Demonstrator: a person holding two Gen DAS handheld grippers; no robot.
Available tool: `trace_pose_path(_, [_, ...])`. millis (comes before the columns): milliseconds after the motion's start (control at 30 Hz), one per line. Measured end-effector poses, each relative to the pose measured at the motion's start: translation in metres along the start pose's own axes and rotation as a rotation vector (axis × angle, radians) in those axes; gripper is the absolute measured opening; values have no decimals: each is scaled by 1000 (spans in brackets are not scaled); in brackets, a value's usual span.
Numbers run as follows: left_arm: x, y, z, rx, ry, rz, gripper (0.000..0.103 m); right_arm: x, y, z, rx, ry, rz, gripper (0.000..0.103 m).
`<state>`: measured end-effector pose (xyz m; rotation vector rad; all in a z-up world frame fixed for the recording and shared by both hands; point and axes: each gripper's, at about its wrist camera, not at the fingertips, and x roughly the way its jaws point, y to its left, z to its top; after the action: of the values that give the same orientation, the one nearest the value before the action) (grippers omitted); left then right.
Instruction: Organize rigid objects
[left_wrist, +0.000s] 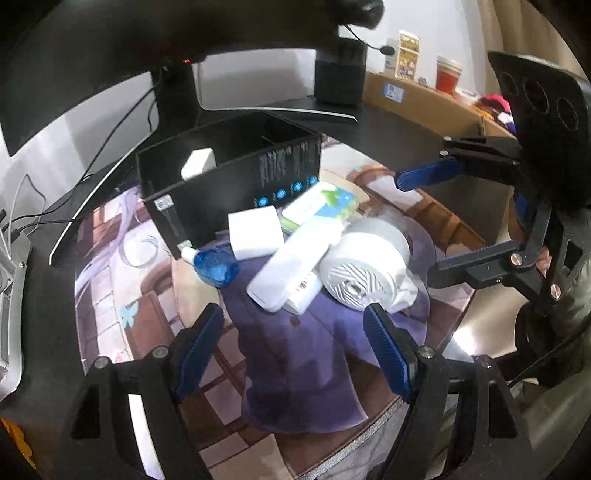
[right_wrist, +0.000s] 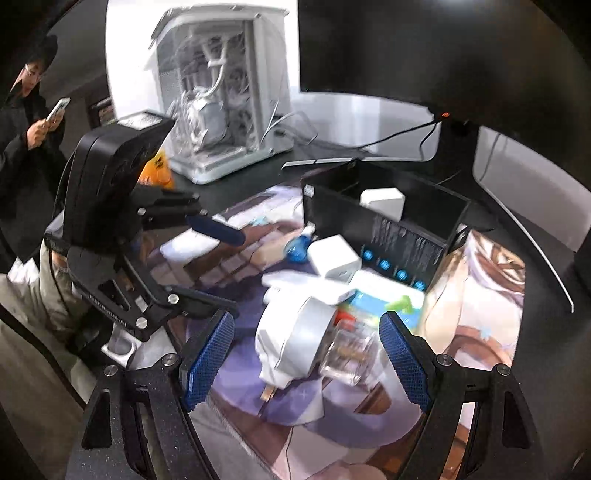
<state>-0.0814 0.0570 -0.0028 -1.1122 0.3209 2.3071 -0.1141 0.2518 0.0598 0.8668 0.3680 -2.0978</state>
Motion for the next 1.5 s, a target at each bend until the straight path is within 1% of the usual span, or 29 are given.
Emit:
trace_pose_path(133, [8, -9, -4, 66, 26, 33, 78, 7, 4, -4, -46, 48, 13, 84])
trace_pose_path(267, [16, -11, -6, 76, 50, 12, 78, 14, 0, -8, -40, 81, 34, 84])
trace_pose_path(333, [17, -12, -6, 85, 49, 9, 78, 16, -1, -9, -49, 82, 31, 84])
trace_pose_path(467, [18, -18, -7, 143, 26, 47, 79, 17, -4, -9, -45, 79, 34, 84])
trace_pose_path(567, [22, -16, -7, 152, 33, 75, 79, 17, -4, -10, -55, 88, 25, 85])
trace_pose_path(633, [24, -13, -6, 148, 33, 68, 79, 16, -1, -12, -64, 107, 35, 87])
trace_pose_path(700, [25, -11, -5, 147, 21, 64, 79, 16, 1, -13, -54, 135, 81, 88])
trace_pose_path(800, [28, -9, -1, 174, 3, 66, 79, 21, 2, -15, -51, 156, 82, 88])
trace_pose_path(833, [30, -8, 1, 184, 1, 66, 79, 26, 3, -16, -50, 177, 90, 88])
trace_pose_path(1000, [40, -3, 6, 194, 20, 50, 79, 42, 7, -23, -39, 239, 120, 87])
trace_pose_path(1033, [41, -2, 6, 192, 19, 49, 79, 45, 7, -24, -35, 247, 111, 85])
trace_pose_path(1100, [42, 0, 7, 185, 20, 35, 79, 47, 5, -25, -24, 255, 110, 73])
trace_pose_path(1133, [43, 1, 7, 181, 20, 29, 79, 46, 2, -25, -13, 249, 108, 71])
trace_pose_path(1200, [42, 4, 7, 166, 22, 20, 79, 45, -1, -25, 3, 247, 97, 57])
trace_pose_path(1267, [42, 6, 5, 147, 31, -11, 79, 44, -6, -26, 4, 246, 95, 55])
trace_pose_path(1333, [41, 3, 4, 146, 34, -21, 79, 42, -9, -27, 5, 244, 96, 51])
trace_pose_path(1400, [38, 0, 3, 152, 34, -34, 77, 42, -12, -27, 6, 245, 78, 42])
trace_pose_path(1433, [37, 0, 2, 148, 35, -45, 77, 41, -15, -27, 6, 248, 65, 41])
trace_pose_path(1500, [31, 0, 1, 129, 38, -94, 76, 38, -18, -27, 9, 244, 54, 39])
